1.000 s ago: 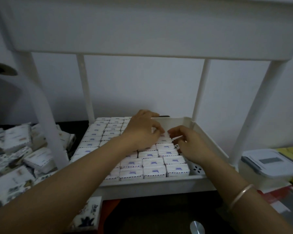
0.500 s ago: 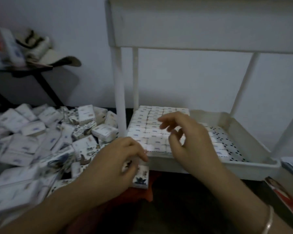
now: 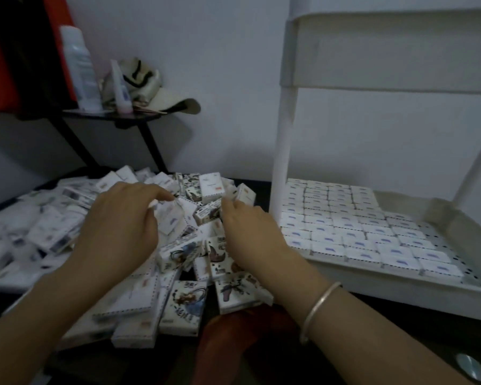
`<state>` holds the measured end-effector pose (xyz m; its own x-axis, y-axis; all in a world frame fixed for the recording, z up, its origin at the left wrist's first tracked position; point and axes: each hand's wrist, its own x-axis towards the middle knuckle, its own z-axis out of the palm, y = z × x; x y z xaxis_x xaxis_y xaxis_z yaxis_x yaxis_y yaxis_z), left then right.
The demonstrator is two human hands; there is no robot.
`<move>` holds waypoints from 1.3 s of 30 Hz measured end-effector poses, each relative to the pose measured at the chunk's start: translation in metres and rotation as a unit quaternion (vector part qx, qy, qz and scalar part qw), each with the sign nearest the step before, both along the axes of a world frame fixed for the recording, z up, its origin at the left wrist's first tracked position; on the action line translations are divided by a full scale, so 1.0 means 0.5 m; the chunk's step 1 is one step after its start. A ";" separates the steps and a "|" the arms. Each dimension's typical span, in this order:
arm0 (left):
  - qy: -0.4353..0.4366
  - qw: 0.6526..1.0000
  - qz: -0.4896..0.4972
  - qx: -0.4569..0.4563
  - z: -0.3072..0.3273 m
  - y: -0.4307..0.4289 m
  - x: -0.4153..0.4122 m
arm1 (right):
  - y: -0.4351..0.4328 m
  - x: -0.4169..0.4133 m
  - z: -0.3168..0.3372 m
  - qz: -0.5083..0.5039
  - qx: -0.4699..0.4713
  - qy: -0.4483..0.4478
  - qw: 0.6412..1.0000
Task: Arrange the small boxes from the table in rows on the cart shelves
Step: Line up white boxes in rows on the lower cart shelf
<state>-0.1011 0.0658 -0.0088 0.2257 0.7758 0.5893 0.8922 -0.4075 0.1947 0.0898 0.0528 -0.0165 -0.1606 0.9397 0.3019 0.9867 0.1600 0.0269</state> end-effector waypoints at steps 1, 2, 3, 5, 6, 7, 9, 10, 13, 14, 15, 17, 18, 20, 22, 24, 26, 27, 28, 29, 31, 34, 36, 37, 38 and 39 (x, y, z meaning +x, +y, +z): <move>-0.017 0.999 0.006 -0.027 0.001 0.007 -0.010 | 0.010 -0.006 0.008 -0.007 -0.004 0.005 1.000; -0.032 0.998 0.003 -0.056 0.001 0.012 -0.017 | 0.019 -0.010 0.015 -0.015 -0.011 0.008 1.000; -0.038 0.996 -0.008 -0.083 0.001 0.015 -0.021 | 0.028 -0.013 0.017 -0.026 -0.019 0.003 0.999; -0.024 0.993 -0.029 -0.111 -0.001 0.019 -0.021 | 0.043 -0.016 0.010 -0.055 -0.039 -0.009 0.998; -0.014 0.993 -0.036 -0.115 -0.001 0.021 -0.020 | 0.049 -0.017 0.003 -0.070 -0.049 -0.013 0.996; -0.007 0.993 -0.039 -0.115 0.000 0.025 -0.019 | 0.053 -0.017 -0.004 -0.083 -0.057 -0.015 0.995; 0.010 0.992 -0.045 -0.115 0.004 0.036 -0.019 | 0.059 -0.017 -0.012 -0.098 -0.061 -0.006 0.993; 0.026 0.991 -0.047 -0.120 0.006 0.041 -0.018 | 0.061 -0.017 -0.013 -0.099 -0.056 0.001 0.994; 0.107 0.982 -0.037 -0.149 0.012 0.054 -0.006 | 0.059 -0.015 -0.016 -0.093 -0.013 0.010 0.996; 0.120 0.980 -0.034 -0.155 0.013 0.055 -0.001 | 0.055 -0.014 -0.018 -0.091 0.007 0.015 0.996; 0.122 0.980 -0.031 -0.155 0.014 0.057 0.003 | 0.049 -0.012 -0.021 -0.087 0.028 0.021 0.996; 0.111 0.984 -0.024 -0.134 0.009 0.065 0.002 | 0.029 -0.004 -0.027 -0.076 0.071 0.035 0.994; 0.109 0.987 -0.019 -0.115 0.005 0.067 0.001 | 0.017 0.002 -0.028 -0.068 0.088 0.048 0.993; 0.099 0.992 -0.017 -0.075 -0.002 0.066 0.000 | -0.010 0.016 -0.029 -0.031 0.107 0.097 0.989; 0.063 0.997 -0.037 -0.035 -0.001 0.055 0.005 | -0.036 0.029 -0.027 0.022 0.108 0.185 0.977; 0.022 0.997 -0.068 -0.005 0.006 0.035 0.014 | -0.058 0.044 -0.027 0.054 0.110 0.273 0.954; -0.014 0.994 -0.109 -0.009 0.010 0.010 0.028 | -0.075 0.062 -0.032 0.072 0.116 0.334 0.933; -0.029 0.991 -0.132 -0.018 0.010 -0.002 0.037 | -0.083 0.072 -0.035 0.082 0.120 0.358 0.922; -0.044 0.987 -0.153 -0.030 0.009 -0.013 0.046 | -0.092 0.083 -0.037 0.092 0.123 0.383 0.911; -0.059 0.982 -0.175 -0.038 0.006 -0.024 0.056 | -0.100 0.096 -0.040 0.100 0.124 0.409 0.898; -0.077 0.972 -0.217 -0.042 0.000 -0.043 0.078 | -0.121 0.126 -0.043 0.110 0.119 0.454 0.876; -0.069 0.961 -0.267 -0.022 -0.012 -0.071 0.119 | -0.155 0.181 -0.041 0.111 0.118 0.476 0.864; -0.071 0.953 -0.294 -0.022 -0.018 -0.080 0.153 | -0.173 0.221 -0.038 0.102 0.127 0.475 0.865; -0.070 0.949 -0.305 -0.023 -0.020 -0.080 0.172 | -0.181 0.242 -0.038 0.093 0.129 0.476 0.865; -0.067 0.947 -0.314 -0.025 -0.022 -0.079 0.193 | -0.189 0.262 -0.038 0.083 0.132 0.477 0.865; -0.064 0.945 -0.321 -0.025 -0.023 -0.077 0.214 | -0.197 0.282 -0.039 0.071 0.136 0.476 0.866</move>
